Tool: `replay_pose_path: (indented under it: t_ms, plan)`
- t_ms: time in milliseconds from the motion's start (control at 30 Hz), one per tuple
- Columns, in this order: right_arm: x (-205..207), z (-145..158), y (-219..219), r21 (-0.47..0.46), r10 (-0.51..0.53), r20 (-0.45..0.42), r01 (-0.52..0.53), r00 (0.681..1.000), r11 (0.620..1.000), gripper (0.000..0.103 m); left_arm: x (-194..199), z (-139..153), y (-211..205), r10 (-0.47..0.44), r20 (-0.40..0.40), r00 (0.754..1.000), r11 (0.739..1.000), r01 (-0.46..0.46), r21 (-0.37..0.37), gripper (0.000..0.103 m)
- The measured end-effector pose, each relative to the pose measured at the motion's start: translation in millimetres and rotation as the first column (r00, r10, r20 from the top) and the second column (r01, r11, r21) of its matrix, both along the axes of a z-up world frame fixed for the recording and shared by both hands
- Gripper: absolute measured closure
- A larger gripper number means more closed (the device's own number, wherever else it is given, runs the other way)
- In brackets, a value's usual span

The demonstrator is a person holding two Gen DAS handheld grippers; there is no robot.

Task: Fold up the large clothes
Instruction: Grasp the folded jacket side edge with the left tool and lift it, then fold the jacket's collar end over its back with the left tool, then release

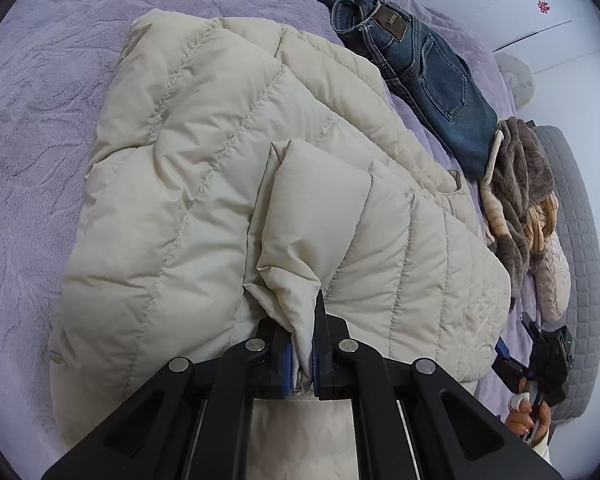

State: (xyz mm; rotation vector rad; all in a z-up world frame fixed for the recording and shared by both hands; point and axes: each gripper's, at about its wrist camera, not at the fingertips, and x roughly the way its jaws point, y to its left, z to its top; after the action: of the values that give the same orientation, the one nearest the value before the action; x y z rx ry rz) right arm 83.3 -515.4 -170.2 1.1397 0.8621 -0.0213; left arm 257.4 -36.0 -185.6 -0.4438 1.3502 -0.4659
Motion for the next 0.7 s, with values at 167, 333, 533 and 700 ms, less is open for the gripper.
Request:
replay_pose_path:
  t_ms: [167,333,533,700]
  plan:
    - [38,-31,-10,0.189,-0.034,0.043,0.025,0.999,0.982,0.075,0,0,-2,0.011,0.0,1.0,1.0,-0.011,0.018,0.095]
    - [66,-15,7,-0.114,0.079,-0.054,-0.084,0.995,0.99,0.094,-3,6,-20,-0.03,0.037,0.999,0.996,0.027,0.084,0.095]
    - [79,-36,10,-0.245,0.105,-0.147,-0.139,0.984,0.96,0.093,-3,6,-31,-0.04,0.044,0.998,0.994,0.035,0.099,0.095]
    - [59,-25,3,-0.255,0.024,-0.142,-0.06,0.99,0.965,0.091,-3,8,-27,-0.038,0.046,0.998,0.995,0.034,0.094,0.095]
